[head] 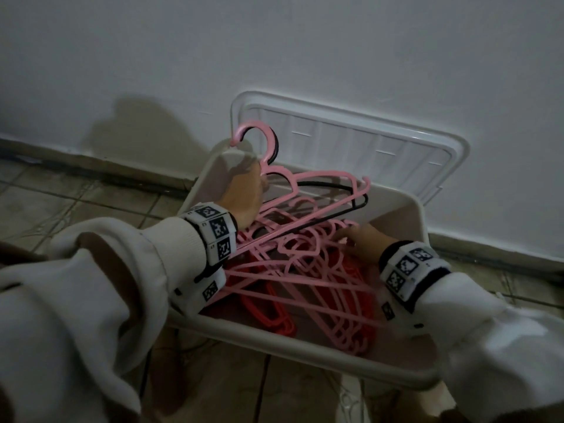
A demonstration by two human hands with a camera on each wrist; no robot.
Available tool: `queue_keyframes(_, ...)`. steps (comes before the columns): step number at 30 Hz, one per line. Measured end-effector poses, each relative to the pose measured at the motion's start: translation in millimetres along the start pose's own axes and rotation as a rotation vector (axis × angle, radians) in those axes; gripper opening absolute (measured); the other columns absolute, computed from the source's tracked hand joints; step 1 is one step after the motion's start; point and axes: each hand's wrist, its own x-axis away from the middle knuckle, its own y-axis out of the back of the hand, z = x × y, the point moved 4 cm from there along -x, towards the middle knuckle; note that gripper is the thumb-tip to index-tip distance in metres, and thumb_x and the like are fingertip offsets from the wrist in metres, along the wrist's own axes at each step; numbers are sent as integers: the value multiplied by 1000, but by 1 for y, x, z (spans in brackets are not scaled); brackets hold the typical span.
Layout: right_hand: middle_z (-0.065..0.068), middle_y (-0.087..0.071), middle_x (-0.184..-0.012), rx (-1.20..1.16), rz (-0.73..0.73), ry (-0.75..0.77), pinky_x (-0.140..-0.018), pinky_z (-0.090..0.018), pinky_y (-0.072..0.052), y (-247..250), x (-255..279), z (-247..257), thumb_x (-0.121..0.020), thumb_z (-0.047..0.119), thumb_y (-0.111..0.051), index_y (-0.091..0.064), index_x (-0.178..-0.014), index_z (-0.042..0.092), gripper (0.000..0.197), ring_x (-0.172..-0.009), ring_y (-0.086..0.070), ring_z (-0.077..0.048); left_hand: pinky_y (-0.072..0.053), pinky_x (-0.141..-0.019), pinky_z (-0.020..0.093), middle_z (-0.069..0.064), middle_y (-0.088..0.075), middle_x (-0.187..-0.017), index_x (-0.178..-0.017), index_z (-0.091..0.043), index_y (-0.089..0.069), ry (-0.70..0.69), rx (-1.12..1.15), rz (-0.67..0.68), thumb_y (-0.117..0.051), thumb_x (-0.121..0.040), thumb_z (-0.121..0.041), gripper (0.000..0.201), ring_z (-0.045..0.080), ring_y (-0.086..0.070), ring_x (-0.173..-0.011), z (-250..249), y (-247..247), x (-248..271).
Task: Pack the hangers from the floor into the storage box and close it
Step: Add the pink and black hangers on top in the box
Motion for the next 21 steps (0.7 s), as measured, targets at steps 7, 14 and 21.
queue_keyframes(7,10,-55,-45,-713,-173,1,-39,-7,-33,21,24,-40,-89,-6,-52,-61,-108,-5,22,-33,-43,3,-40,-61,28,13,-51,-91,-104,-11,-38,-98,196,117,-26,-101,-15,13,22,-47,-75,2,-1,-3)
queue_keyframes(14,3,-46,-41,-886,-283,-192,-32,-9,-27,44,67,-91,-92,-7,-41,-59,-87,-2,19,-33,-37,-2,-41,-77,29,-1,-51,-81,-100,-3,-49,-228,286,220,-34,-100,-12,17,14,-50,-75,-9,-6,4)
queue_keyframes(21,7,-48,-41,-929,-74,-69,-29,-9,-24,62,83,-72,-94,-5,-38,-57,-86,-1,21,-31,-31,0,-45,-82,34,7,-63,-100,-112,-20,-53,-436,145,283,-38,-99,-27,21,22,-58,-92,-34,-20,22)
